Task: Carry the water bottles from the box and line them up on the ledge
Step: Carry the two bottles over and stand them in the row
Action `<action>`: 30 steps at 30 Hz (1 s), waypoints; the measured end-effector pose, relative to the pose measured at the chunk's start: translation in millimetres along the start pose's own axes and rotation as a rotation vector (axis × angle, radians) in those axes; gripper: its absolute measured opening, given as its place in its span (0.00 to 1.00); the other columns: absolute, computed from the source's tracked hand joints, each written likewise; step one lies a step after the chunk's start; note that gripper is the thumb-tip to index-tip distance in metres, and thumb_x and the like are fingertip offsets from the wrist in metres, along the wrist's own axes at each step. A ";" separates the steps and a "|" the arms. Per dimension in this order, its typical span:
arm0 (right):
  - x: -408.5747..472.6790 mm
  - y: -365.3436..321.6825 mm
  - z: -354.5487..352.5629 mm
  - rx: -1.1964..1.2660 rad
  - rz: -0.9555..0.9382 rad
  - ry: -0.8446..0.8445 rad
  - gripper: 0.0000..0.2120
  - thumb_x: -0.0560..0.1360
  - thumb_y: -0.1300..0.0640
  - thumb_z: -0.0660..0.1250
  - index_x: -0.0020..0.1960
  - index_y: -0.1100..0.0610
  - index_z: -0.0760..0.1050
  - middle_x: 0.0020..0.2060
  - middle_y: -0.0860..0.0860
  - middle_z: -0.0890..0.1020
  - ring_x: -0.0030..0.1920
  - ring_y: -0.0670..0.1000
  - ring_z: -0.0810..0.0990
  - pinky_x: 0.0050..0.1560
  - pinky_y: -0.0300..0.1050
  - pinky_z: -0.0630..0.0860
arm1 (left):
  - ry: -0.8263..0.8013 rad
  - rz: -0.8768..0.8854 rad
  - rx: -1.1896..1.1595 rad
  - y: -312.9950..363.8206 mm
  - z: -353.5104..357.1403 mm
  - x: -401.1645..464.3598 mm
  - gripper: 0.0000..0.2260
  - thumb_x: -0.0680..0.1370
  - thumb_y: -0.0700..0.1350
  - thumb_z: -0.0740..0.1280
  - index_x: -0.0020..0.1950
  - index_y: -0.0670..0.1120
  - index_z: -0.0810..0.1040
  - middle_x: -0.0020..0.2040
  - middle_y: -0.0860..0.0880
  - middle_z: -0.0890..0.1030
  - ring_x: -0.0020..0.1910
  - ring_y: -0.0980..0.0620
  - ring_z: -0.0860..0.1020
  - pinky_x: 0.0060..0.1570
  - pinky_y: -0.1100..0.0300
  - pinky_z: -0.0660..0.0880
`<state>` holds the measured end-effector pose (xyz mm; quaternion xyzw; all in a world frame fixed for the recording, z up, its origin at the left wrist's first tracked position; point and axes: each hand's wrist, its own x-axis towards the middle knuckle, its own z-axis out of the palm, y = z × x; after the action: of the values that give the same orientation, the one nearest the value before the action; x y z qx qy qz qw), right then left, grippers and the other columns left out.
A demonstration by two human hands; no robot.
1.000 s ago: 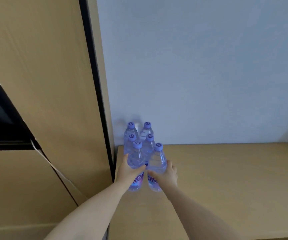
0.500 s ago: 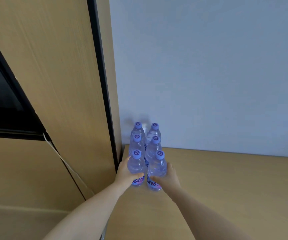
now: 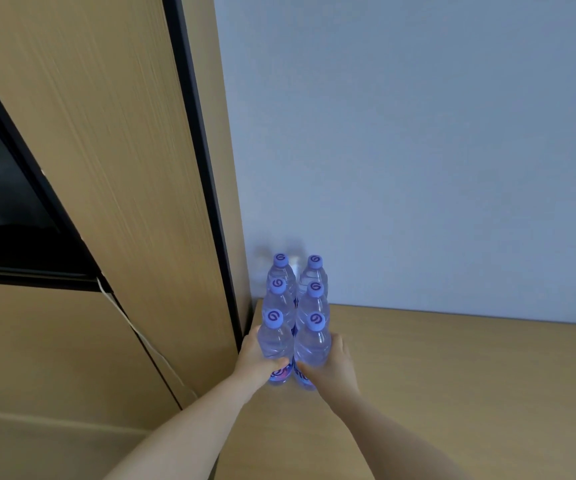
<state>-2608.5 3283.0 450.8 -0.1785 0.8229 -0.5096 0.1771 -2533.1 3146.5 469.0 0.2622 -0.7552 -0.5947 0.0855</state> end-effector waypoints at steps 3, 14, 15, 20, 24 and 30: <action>-0.9 2.3 -1.6 -0.006 0.005 0.013 0.10 0.67 0.53 0.67 0.39 0.49 0.64 0.38 0.48 0.70 0.39 0.50 0.65 0.37 0.39 0.65 | -0.003 0.019 -0.005 -0.7 0.8 -0.2 0.16 0.71 0.34 0.71 0.56 0.47 0.77 0.51 0.48 0.83 0.53 0.54 0.80 0.54 0.59 0.78; -4.5 3.4 3.4 0.017 0.049 -0.014 0.16 0.62 0.52 0.68 0.44 0.55 0.64 0.39 0.54 0.72 0.40 0.52 0.64 0.41 0.42 0.66 | 0.016 0.062 0.010 -1.1 1.6 -2.2 0.10 0.70 0.33 0.70 0.50 0.41 0.79 0.47 0.42 0.83 0.49 0.50 0.81 0.51 0.58 0.77; -5.0 3.8 3.7 0.023 0.055 -0.016 0.17 0.62 0.52 0.68 0.45 0.56 0.64 0.40 0.54 0.72 0.41 0.52 0.64 0.42 0.43 0.66 | 0.022 0.063 0.018 -1.4 1.4 -2.5 0.09 0.70 0.33 0.69 0.50 0.39 0.78 0.47 0.40 0.82 0.48 0.49 0.81 0.50 0.58 0.77; -7.7 4.1 7.9 0.027 0.130 0.008 0.20 0.63 0.50 0.69 0.47 0.55 0.63 0.42 0.52 0.68 0.42 0.52 0.63 0.43 0.43 0.65 | 0.009 0.003 0.012 -9.7 -4.2 -7.7 0.12 0.71 0.35 0.71 0.52 0.45 0.77 0.47 0.47 0.83 0.49 0.52 0.80 0.50 0.57 0.77; -17.3 15.9 12.6 -0.094 0.218 0.017 0.15 0.72 0.55 0.69 0.52 0.61 0.67 0.45 0.52 0.73 0.41 0.52 0.72 0.42 0.44 0.72 | 0.018 -0.107 0.090 -17.0 -11.7 -16.9 0.21 0.75 0.37 0.69 0.65 0.49 0.69 0.54 0.55 0.76 0.54 0.55 0.76 0.52 0.64 0.73; -40.0 13.9 21.0 -0.426 0.242 -0.254 0.09 0.76 0.60 0.60 0.39 0.56 0.62 0.33 0.48 0.65 0.33 0.48 0.66 0.32 0.39 0.62 | 0.028 -0.246 0.357 -29.3 -23.5 -57.7 0.13 0.80 0.42 0.62 0.65 0.43 0.72 0.58 0.48 0.77 0.54 0.51 0.76 0.52 0.60 0.73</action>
<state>-2565.2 3291.4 433.8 -0.1746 0.8980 -0.2739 0.2966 -2465.2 3150.6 458.5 0.3714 -0.8096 -0.4538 -0.0250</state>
